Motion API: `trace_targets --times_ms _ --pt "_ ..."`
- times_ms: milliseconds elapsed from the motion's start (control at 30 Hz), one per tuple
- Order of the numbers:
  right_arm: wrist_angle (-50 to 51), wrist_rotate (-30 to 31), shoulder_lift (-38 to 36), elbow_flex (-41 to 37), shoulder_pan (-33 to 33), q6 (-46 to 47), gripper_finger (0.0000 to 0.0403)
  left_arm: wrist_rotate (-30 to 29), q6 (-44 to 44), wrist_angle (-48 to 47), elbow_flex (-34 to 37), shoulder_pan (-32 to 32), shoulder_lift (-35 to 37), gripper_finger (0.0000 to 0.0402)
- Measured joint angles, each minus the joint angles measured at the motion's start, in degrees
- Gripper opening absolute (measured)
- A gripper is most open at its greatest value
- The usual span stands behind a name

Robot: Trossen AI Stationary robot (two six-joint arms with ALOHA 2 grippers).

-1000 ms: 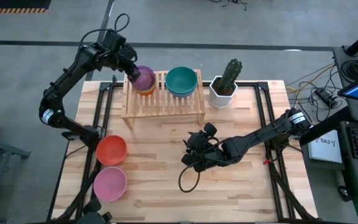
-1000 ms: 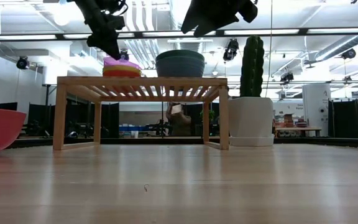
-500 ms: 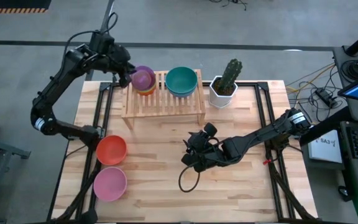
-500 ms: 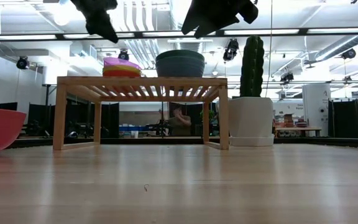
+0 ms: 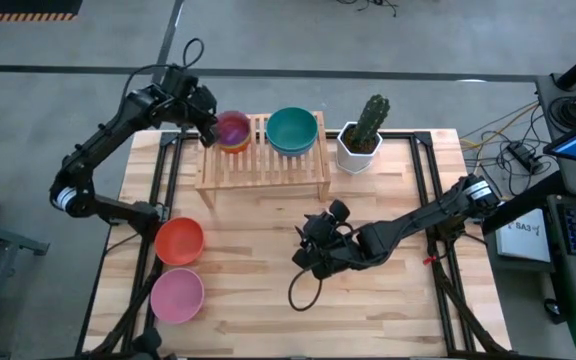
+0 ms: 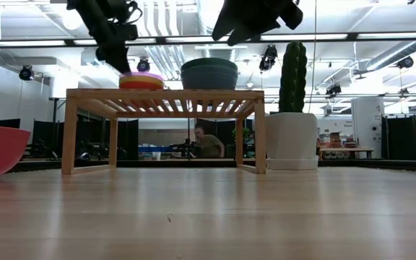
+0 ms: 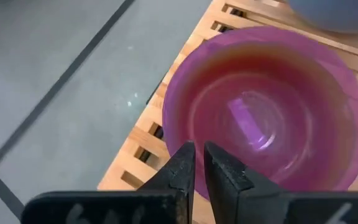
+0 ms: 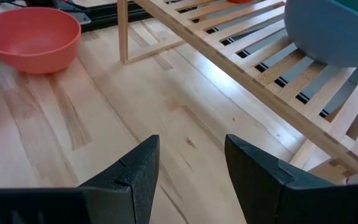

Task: Place and stack bowls onto a shelf
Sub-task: Stack the purple bowl on top of the green bowl, then stack the orange bowl on top of the green bowl on the shelf

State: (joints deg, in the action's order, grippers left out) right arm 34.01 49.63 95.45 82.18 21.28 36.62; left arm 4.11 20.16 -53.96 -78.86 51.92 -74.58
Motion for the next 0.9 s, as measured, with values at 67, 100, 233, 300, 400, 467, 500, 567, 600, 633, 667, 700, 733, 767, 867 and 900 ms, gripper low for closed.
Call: trace_targets --times_ms 67,100,233,300,400,467,500,567,600,633,667,700,733,767,867,900 --pt "0.0 0.0 0.0 -0.1 0.0 0.0 0.0173 0.6 -1.8 -0.7 0.0 0.0 0.4 0.0017" --pt "0.0 0.0 0.0 -0.2 0.0 0.0 0.0173 1.7 -3.0 -1.8 -0.1 0.1 0.7 0.0017" --pt "-0.1 0.0 0.0 -1.3 0.2 0.0 0.0173 13.8 -7.8 -5.6 0.9 -0.8 4.2 0.0017" --pt "-0.1 0.0 0.0 -2.3 0.3 0.2 0.0173 20.4 -10.6 -6.5 3.1 -2.7 7.0 0.0017" --pt "-0.2 -0.1 0.0 -3.9 0.5 0.9 0.0173 23.5 -15.9 -6.3 7.8 -7.8 12.4 0.0017" --pt "-0.2 -0.1 0.0 -4.8 0.6 1.4 0.0173 23.5 -21.9 -5.8 11.8 -12.6 16.4 0.0017" --pt "-0.2 -0.1 0.0 -5.2 0.6 1.7 0.0173 23.4 -25.7 -5.2 13.9 -15.3 18.3 0.0017" --pt "-0.2 -0.1 0.0 -6.0 0.6 2.3 0.0173 22.4 -34.1 -2.8 18.0 -22.0 21.8 0.0017" --pt "-0.2 -0.1 0.0 -6.4 0.6 2.5 0.0173 20.7 -38.6 -1.5 19.9 -25.8 23.4 0.0017" --pt "-0.2 -0.1 0.0 -6.7 0.6 2.5 0.0173 18.4 -43.4 -0.3 21.6 -30.0 24.8 0.0017" --pt "-0.2 -0.1 0.0 -6.9 0.6 2.6 0.0173 15.5 -48.2 0.7 23.0 -34.4 25.9 0.0017" --pt "-0.4 0.0 0.0 -7.1 0.6 2.6 0.0173 12.5 -52.6 1.2 24.3 -38.8 26.7 0.0017" --pt "-0.4 0.0 0.0 -7.2 0.6 2.6 0.0173 9.2 -56.9 1.4 25.2 -43.1 27.2 0.0017" --pt "-0.4 0.0 0.0 -7.2 0.6 2.5 0.0173 6.2 -61.4 1.5 25.9 -47.3 27.4 0.0016" --pt "-0.4 0.0 0.0 -7.2 0.6 2.4 0.0173 -1.9 -73.4 -0.9 26.9 -59.1 26.9 0.0009" --pt "-0.4 0.0 0.0 -7.2 0.6 2.4 0.0173 -4.1 -76.9 -2.4 26.9 -62.7 26.3 0.0006"
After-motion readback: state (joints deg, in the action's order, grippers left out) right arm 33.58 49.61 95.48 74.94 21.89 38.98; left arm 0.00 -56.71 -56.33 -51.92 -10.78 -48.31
